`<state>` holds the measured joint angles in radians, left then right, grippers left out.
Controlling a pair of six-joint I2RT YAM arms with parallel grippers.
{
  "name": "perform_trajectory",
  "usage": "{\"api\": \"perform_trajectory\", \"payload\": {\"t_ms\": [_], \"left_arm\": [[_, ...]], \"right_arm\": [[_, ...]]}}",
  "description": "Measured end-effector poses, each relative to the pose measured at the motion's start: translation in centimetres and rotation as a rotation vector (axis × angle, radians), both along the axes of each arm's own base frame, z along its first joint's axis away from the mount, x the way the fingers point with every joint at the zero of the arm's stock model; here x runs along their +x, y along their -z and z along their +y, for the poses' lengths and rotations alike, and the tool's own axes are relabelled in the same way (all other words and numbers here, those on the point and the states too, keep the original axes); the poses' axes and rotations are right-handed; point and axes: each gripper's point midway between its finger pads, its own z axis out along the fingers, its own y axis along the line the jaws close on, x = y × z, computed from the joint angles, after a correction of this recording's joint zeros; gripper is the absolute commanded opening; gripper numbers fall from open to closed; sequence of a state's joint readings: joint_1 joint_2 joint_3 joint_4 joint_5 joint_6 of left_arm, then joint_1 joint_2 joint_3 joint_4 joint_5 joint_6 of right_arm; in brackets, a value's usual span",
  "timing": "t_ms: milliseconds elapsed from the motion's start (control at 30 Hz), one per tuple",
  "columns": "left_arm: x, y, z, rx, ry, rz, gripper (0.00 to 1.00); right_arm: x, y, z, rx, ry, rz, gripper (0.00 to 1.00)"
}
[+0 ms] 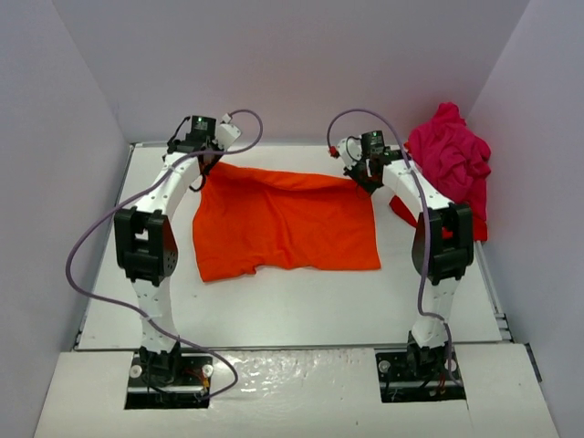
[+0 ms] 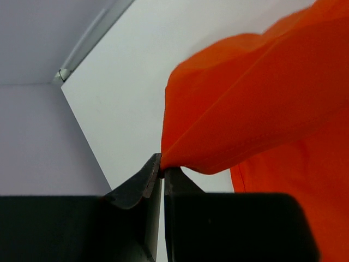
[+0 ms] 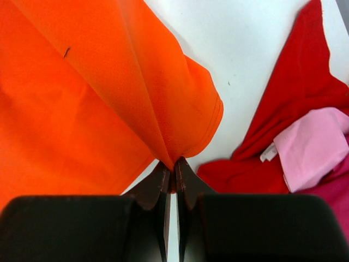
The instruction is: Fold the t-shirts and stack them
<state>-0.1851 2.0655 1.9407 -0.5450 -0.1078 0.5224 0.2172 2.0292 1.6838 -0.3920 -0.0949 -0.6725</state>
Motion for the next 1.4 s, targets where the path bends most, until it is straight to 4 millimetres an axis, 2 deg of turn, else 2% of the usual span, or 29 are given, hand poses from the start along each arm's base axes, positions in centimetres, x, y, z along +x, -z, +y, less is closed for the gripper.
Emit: {"api": "perform_trajectory", "payload": {"t_ms": [100, 200, 267, 400, 433, 467, 500, 533, 600, 667, 700, 767, 833, 867, 933, 967, 1000, 1033, 1133, 1233, 1300, 1400], "left_arm": [[-3.1, 1.1, 0.2, 0.009, 0.019, 0.053, 0.00], [-5.9, 1.0, 0.5, 0.012, 0.041, 0.074, 0.00], [-7.4, 0.6, 0.5, 0.009, 0.054, 0.074, 0.00], [-9.1, -0.3, 0.3, -0.010, 0.077, 0.065, 0.00], [-9.5, -0.3, 0.2, -0.015, 0.082, 0.066, 0.00], [-9.8, -0.2, 0.1, -0.019, 0.087, 0.072, 0.01], [-10.2, 0.0, 0.0, -0.024, 0.093, 0.078, 0.06], [-10.5, 0.2, -0.1, -0.031, 0.100, 0.085, 0.34], [-11.1, 0.6, -0.4, -0.048, 0.112, 0.099, 0.64], [-11.8, 0.8, -0.7, -0.068, 0.122, 0.110, 0.78], [-12.2, 0.7, -0.8, -0.079, 0.123, 0.114, 0.82], [-12.5, 0.1, -0.9, -0.099, 0.120, 0.104, 0.82], [-12.5, -0.7, -1.0, -0.109, 0.120, 0.085, 0.78], [-12.4, -1.1, -1.0, -0.115, 0.120, 0.075, 0.69], [-12.1, -2.2, -1.1, -0.132, 0.116, 0.053, 0.43], [-11.8, -2.9, -1.2, -0.143, 0.111, 0.034, 0.28], [-11.4, -3.7, -1.3, -0.152, 0.109, 0.014, 0.11], [-11.0, -4.5, -1.3, -0.161, 0.107, -0.008, 0.00], [-9.2, -6.7, -1.8, -0.189, 0.099, -0.059, 0.00], [-6.0, -7.3, -2.9, -0.230, 0.102, -0.081, 0.00], [-4.1, -5.8, -3.7, -0.259, 0.106, -0.058, 0.00], [-2.5, -1.5, -4.9, -0.295, 0.111, 0.034, 0.00]], "right_arm": [[-1.6, -0.9, -0.1, -0.009, -0.016, -0.004, 0.00], [-3.1, -1.5, -0.5, -0.015, -0.022, -0.002, 0.00], [-3.9, -1.5, -0.8, -0.022, -0.023, 0.004, 0.00], [-5.6, -0.9, -1.3, -0.034, -0.024, 0.033, 0.01], [-6.0, -0.6, -1.4, -0.037, -0.025, 0.044, 0.22], [-6.4, -0.4, -1.5, -0.040, -0.026, 0.055, 0.51], [-6.7, -0.2, -1.5, -0.043, -0.027, 0.066, 0.98], [-7.0, 0.0, -1.6, -0.045, -0.027, 0.080, 1.00], [-7.7, 0.3, -1.6, -0.046, -0.036, 0.109, 1.00], [-8.4, 0.4, -1.5, -0.043, -0.046, 0.133, 1.00], [-8.8, 0.4, -1.5, -0.039, -0.050, 0.141, 0.99], [-9.5, 0.1, -1.4, -0.028, -0.057, 0.151, 0.97], [-9.7, -0.7, -1.3, -0.018, -0.061, 0.141, 0.89], [-9.8, -1.1, -1.2, -0.012, -0.064, 0.132, 0.65], [-9.6, -2.1, -1.1, -0.005, -0.065, 0.114, 0.16], [-9.3, -2.7, -1.0, 0.000, -0.066, 0.099, 0.07], [-8.7, -3.3, -0.8, 0.006, -0.064, 0.081, 0.03], [-8.2, -4.0, -0.7, 0.012, -0.061, 0.062, 0.00], [-5.8, -6.0, -0.1, 0.034, -0.046, 0.009, 0.00], [-1.8, -6.7, 0.9, 0.062, -0.023, -0.041, 0.00], [0.2, -5.6, 1.5, 0.074, -0.008, -0.039, 0.00], [2.0, -2.0, 2.2, 0.084, 0.015, 0.013, 0.00]]}}
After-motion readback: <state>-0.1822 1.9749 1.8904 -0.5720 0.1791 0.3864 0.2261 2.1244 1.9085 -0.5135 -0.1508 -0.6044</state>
